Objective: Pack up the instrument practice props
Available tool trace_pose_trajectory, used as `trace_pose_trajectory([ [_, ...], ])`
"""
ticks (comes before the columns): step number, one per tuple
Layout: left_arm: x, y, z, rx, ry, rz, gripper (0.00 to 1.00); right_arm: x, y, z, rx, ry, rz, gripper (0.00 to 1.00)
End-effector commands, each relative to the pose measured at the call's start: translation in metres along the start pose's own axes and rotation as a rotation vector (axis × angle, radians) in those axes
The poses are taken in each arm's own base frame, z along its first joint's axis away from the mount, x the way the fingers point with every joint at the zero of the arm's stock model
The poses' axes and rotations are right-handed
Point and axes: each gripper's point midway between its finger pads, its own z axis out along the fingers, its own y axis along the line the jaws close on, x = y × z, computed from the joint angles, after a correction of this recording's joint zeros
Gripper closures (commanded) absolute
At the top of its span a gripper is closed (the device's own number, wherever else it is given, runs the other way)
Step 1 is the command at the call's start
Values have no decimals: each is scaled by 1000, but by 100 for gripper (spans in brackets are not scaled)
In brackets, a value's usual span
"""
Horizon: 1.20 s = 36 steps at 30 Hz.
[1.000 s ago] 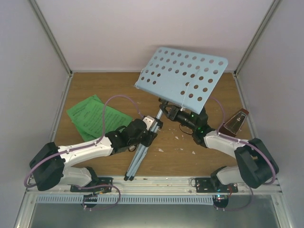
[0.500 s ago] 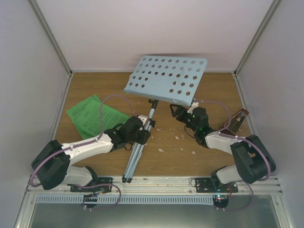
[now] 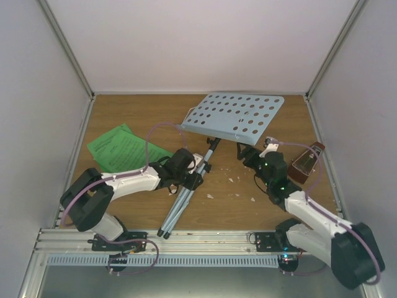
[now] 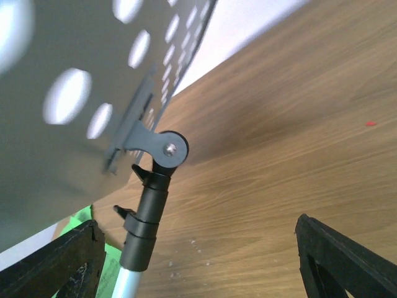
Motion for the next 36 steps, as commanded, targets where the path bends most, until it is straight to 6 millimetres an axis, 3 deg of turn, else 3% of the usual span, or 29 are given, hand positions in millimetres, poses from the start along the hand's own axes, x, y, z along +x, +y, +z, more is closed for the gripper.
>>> trace_pose_trajectory([
  [1,-137,-4,-36,-44,-461,269,100,-10,-24,-28,117,-71,-45,15],
  [13,-159,9,-14,-60,-437,400,100,-38,-31,-75,183,-191,-106,8],
  [27,-165,23,33,-147,-316,468,100,-55,-27,-89,207,-249,-150,4],
  [30,-163,25,42,-164,-293,459,93,-58,-23,-91,197,-258,-169,4],
  [36,-166,22,43,-192,-302,444,69,-68,-12,-96,176,-277,-231,1],
])
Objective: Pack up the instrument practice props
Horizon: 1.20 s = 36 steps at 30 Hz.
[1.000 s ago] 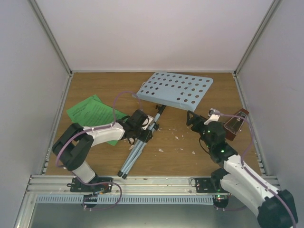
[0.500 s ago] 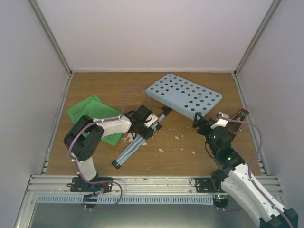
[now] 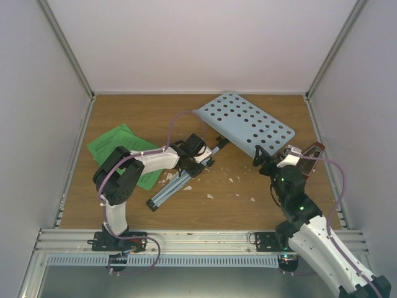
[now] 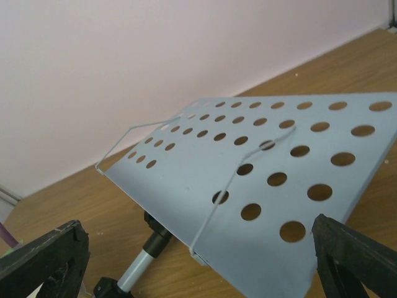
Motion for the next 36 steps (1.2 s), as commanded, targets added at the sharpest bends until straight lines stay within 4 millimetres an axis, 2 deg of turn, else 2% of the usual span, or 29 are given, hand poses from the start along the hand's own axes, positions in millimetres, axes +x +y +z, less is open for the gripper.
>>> trace_pose_trajectory([
  [1,-134,20,-47,-144,-498,77,66,-23,8,-6,-9,-51,-49,1],
  [5,-132,18,-43,-146,-486,77,56,-24,8,-7,-9,-53,-56,1],
  [7,-132,18,-43,-142,-485,65,47,-23,8,-7,-11,-52,-54,1],
  [12,-139,5,-60,-88,-535,54,30,-22,8,-8,-11,-47,-57,0],
  [16,-144,1,-73,-71,-565,50,23,-26,12,-9,-23,-47,-87,0],
  [20,-147,-7,-93,-30,-610,52,17,-37,25,-12,-66,-66,-157,0],
  [25,-148,-8,-136,13,-706,24,9,-50,52,-8,-148,-68,-279,0],
  [26,-147,-5,-147,23,-728,7,8,-52,58,-5,-162,-59,-305,0],
  [29,-143,23,-180,28,-806,-85,8,-55,75,8,-194,-14,-386,0],
  [30,-139,34,-188,39,-830,-134,7,-58,75,13,-177,-7,-410,0],
  [33,-117,78,-203,8,-873,-257,7,-71,57,28,-110,-16,-449,0],
  [36,-79,132,-215,-82,-892,-404,5,-90,22,32,-91,-59,-397,0],
])
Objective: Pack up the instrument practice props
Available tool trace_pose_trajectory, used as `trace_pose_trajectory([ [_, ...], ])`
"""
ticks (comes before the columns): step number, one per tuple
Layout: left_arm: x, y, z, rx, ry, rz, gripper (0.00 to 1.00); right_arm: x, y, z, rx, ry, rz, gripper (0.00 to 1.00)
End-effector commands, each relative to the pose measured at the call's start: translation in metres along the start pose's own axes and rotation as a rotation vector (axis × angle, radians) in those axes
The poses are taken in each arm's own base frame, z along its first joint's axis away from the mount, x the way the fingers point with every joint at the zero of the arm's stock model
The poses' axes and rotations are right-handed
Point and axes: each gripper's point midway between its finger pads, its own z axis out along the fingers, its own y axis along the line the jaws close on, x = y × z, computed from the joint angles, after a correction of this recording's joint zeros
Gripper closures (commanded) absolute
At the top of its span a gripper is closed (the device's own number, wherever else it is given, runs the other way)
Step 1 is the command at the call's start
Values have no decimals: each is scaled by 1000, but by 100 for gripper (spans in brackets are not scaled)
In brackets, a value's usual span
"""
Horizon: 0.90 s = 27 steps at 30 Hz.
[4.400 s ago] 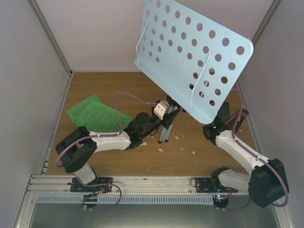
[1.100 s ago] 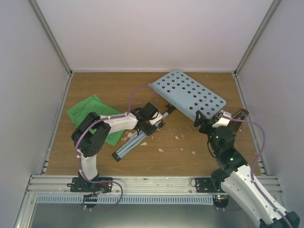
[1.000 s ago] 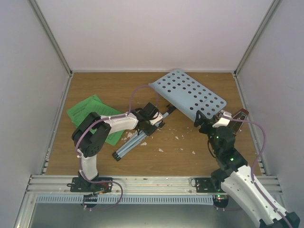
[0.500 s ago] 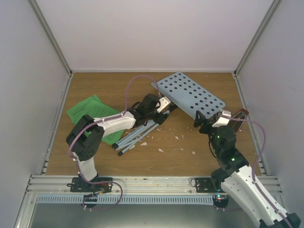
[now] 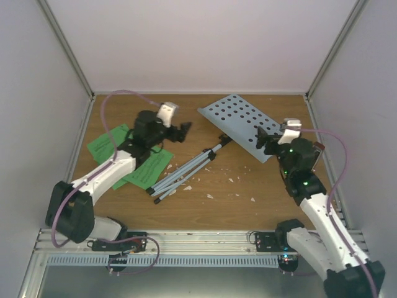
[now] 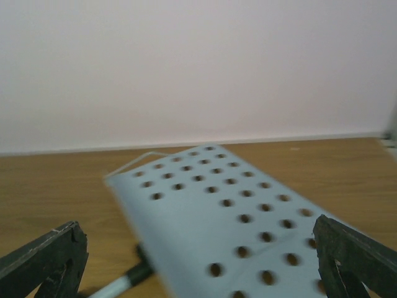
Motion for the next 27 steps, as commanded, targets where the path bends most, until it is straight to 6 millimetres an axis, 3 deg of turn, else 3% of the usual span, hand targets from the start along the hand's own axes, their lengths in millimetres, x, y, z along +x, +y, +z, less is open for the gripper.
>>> trace_pose_trajectory([
  [1,1,75,-40,-148,-93,-183,4,-16,-47,-5,30,-84,0,0],
  [3,9,117,-72,-263,-137,-252,1,-14,-76,-11,85,-123,24,0],
  [7,30,182,-148,-547,-258,-339,1,-4,-98,-22,137,-230,7,0],
  [11,62,196,-197,-758,-359,-306,1,16,-99,-36,157,-381,-98,0],
  [15,109,187,-203,-781,-360,-269,1,45,-105,-42,197,-420,-166,0],
  [17,124,184,-201,-775,-348,-260,1,48,-108,-41,214,-425,-176,0],
  [18,131,184,-199,-773,-337,-261,1,61,-110,-40,217,-399,-174,0],
  [27,132,185,-185,-748,-302,-241,1,87,-117,-35,237,-349,-172,0],
])
